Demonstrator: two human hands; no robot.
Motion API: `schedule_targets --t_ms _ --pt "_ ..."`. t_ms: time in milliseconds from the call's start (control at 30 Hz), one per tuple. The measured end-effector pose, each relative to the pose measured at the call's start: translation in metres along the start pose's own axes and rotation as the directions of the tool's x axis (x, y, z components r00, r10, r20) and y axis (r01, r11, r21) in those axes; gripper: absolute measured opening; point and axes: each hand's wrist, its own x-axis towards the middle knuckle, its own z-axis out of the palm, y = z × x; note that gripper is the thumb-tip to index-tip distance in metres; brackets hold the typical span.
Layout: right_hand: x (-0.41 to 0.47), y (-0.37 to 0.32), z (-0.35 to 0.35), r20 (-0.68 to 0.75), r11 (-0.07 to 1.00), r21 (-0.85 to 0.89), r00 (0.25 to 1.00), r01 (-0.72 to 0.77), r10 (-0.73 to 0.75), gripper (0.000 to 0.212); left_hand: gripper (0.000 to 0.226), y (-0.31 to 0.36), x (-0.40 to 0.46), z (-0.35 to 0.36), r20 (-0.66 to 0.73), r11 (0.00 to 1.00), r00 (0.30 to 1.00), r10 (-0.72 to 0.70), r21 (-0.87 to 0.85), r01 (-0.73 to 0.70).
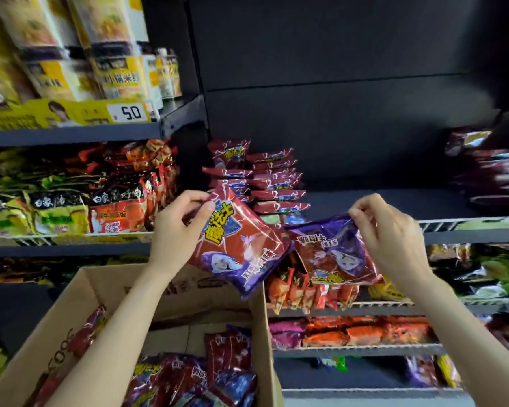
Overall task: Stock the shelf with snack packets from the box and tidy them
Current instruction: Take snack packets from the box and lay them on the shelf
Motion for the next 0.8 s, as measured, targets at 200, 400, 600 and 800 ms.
schedule_targets --t_ms 200,400,600,800 --pt "0.010 0.070 -0.035 -0.067 0.999 -0.009 0.997 -0.033 0.033 0.024 0.012 0.067 0.054 0.079 -0.020 0.986 0.988 0.151 0.078 -0.149" --pt "0.014 0.121 -0.059 -0.089 0.989 -0.062 0.988 -0.131 0.126 0.013 0.020 0.094 0.106 0.175 -0.006 0.951 0.972 0.234 0.209 -0.228" --pt "0.011 0.164 -0.075 -0.101 0.959 -0.081 0.959 -0.273 0.264 0.016 0.018 0.094 0.136 0.236 0.013 0.844 0.924 0.382 0.403 -0.354" --pt "0.012 0.179 -0.081 -0.117 0.961 -0.053 0.957 -0.272 0.265 0.018 0.009 0.081 0.143 0.271 0.063 0.593 0.725 0.685 0.529 -0.606"
